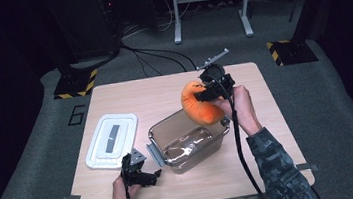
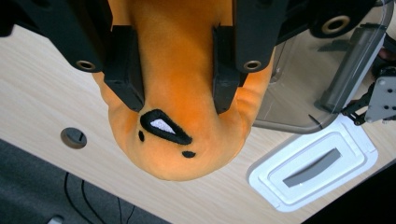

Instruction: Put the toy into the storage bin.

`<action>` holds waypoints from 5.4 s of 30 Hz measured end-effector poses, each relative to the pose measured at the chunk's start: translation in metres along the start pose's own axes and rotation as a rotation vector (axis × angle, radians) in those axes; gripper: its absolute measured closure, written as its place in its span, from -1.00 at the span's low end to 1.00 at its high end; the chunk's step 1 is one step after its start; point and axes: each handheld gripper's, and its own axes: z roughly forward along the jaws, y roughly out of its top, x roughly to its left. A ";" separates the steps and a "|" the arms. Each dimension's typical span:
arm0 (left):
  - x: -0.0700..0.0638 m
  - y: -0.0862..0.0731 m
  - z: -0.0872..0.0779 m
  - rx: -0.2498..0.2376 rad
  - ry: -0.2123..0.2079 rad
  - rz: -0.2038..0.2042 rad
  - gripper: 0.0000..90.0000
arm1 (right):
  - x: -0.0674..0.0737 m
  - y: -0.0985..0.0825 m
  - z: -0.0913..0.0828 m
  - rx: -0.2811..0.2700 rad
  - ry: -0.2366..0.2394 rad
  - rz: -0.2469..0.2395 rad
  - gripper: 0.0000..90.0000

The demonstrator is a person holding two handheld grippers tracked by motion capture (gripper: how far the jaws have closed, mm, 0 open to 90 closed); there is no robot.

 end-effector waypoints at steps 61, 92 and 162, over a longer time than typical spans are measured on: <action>0.000 0.000 0.000 0.006 0.000 -0.007 -0.99 | -0.003 -0.052 0.060 0.095 0.102 0.179 0.21; 0.001 0.000 0.000 0.005 0.003 -0.004 -0.99 | -0.008 -0.071 0.092 0.179 0.081 0.114 -0.08; 0.001 0.000 0.000 0.008 0.000 -0.009 -0.99 | -0.143 -0.236 0.073 -0.095 -0.120 0.270 -1.00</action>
